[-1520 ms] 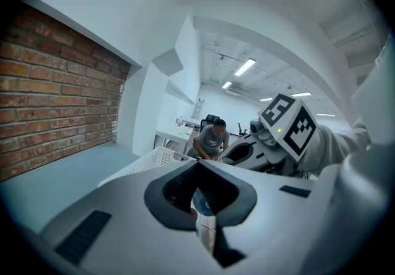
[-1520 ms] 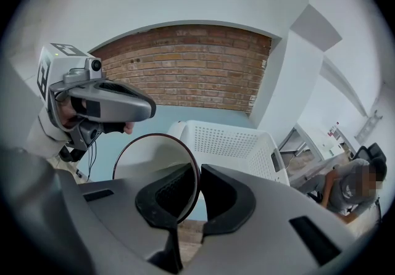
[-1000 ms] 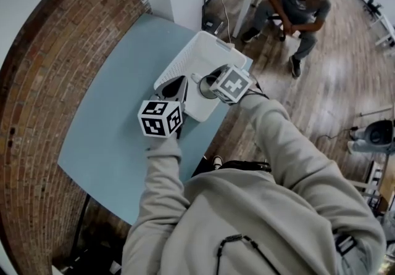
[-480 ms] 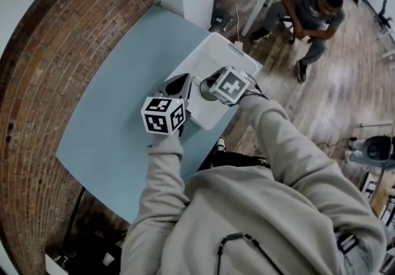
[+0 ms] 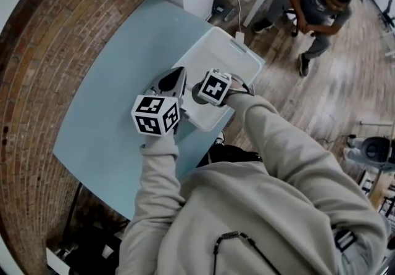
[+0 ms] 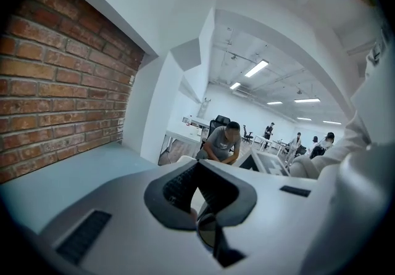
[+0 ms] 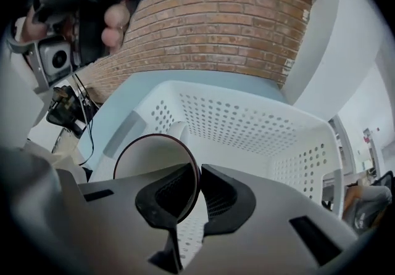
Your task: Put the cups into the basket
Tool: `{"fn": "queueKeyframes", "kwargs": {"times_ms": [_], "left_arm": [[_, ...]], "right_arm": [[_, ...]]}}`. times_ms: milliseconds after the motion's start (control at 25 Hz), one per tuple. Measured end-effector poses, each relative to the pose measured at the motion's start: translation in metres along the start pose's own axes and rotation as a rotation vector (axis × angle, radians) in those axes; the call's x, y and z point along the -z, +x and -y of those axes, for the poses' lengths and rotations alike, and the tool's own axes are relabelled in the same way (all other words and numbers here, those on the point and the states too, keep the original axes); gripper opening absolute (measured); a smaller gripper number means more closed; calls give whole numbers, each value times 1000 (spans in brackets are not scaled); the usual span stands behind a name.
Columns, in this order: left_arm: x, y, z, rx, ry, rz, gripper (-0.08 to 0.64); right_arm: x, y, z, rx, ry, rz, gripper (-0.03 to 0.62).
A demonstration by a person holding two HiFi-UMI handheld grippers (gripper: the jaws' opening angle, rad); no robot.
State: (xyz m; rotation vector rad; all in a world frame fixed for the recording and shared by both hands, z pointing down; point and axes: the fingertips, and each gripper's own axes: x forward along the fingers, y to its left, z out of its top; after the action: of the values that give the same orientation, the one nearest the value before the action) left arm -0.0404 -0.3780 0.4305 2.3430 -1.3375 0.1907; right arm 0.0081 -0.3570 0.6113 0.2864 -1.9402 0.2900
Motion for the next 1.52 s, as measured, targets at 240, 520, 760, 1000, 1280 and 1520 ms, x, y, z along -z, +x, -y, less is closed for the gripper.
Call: {"fn": "queueKeyframes", "kwargs": {"times_ms": [240, 520, 760, 1000, 1280, 1520], "left_arm": [[6, 6, -19, -24, -22, -18, -5], [-14, 2, -41, -45, -33, 22, -5], [-5, -4, -53, -66, -56, 14, -5], [-1, -6, -57, -71, -57, 10, -5], [2, -7, -56, -68, -58, 2, -5], [-1, -8, -49, -48, -92, 31, -5]], "right_arm": [[19, 44, 3, -23, -34, -92, 43], [26, 84, 7, -44, -95, -142, 43], [31, 109, 5, -44, -99, -177, 43], [41, 123, 5, -34, -84, -208, 44], [43, 130, 7, -35, -119, -205, 44], [46, 133, 0, -72, -125, -214, 127]]}}
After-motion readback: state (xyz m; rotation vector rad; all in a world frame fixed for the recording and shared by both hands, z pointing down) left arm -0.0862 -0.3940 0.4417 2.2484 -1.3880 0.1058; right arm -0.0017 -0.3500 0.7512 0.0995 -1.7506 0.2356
